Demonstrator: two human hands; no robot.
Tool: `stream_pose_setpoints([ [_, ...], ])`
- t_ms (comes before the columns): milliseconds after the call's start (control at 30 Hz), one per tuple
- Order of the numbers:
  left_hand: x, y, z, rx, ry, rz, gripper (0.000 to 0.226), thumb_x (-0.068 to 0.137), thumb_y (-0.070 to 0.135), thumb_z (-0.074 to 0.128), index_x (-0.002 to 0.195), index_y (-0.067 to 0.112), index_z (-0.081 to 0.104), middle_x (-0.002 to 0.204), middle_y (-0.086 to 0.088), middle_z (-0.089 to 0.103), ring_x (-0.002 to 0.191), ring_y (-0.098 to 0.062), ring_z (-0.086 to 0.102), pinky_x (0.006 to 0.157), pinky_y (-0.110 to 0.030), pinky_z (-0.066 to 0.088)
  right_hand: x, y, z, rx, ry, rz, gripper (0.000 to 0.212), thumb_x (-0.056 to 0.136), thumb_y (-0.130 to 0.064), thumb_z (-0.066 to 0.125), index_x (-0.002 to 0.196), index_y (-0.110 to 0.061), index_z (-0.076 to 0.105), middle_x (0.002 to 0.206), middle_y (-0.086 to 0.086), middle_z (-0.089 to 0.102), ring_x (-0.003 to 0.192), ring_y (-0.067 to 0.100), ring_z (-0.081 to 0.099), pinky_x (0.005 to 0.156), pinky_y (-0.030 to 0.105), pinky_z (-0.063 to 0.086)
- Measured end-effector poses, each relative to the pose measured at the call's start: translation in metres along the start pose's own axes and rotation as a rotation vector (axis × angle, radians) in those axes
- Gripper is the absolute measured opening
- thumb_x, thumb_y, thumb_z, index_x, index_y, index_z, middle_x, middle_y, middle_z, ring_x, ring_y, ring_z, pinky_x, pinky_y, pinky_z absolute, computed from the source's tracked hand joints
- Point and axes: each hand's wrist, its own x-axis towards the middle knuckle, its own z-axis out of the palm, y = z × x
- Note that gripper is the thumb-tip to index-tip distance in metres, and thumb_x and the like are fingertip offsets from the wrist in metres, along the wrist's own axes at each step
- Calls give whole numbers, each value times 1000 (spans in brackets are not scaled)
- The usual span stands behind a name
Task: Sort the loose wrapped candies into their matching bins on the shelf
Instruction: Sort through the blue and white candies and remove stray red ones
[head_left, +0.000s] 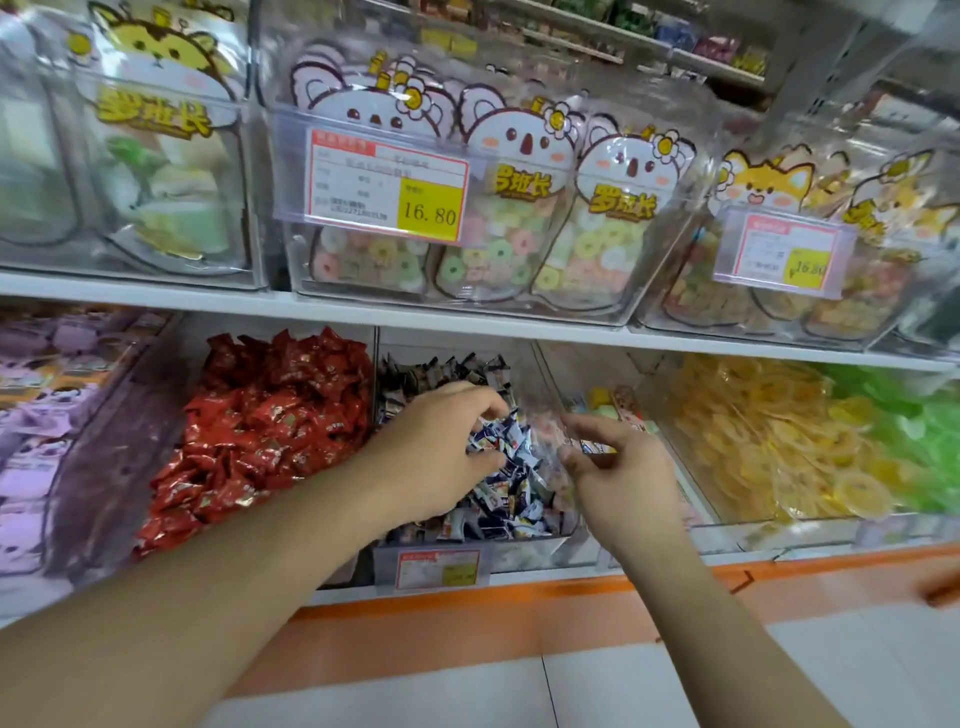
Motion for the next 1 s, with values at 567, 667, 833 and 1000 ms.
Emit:
stream_pose_setpoints([
  [567,47,-11,41,15,28,-139,6,90,23,80,92,29,80,122,8,69,103,-8,64,85,-20,44,5,10,-6,87,-64,-9,30,94,-24,74,121,-38,71,92,-25,69,76,-7,66,60,16,54],
  [667,49,-17,26,-46,183,-183,3,92,23,76,92,26,76,122,8,69,51,0,60,48,-7,38,4,11,-7,105,-75,-7,30,95,-23,73,121,-38,71,89,-23,69,73,-3,67,51,14,52],
  [833,52,-26,21,130,191,-145,14,87,32,81,99,28,75,114,3,59,99,-13,60,78,-20,43,4,9,-7,123,-81,-2,29,96,-23,73,118,-40,69,85,-10,75,59,6,67,46,21,53],
  [1000,55,-14,40,-38,-73,-127,24,89,24,80,112,27,74,102,13,66,94,-7,63,77,-15,43,3,9,-5,108,-65,4,29,96,-22,72,120,-39,70,84,-17,73,71,7,68,52,24,54],
])
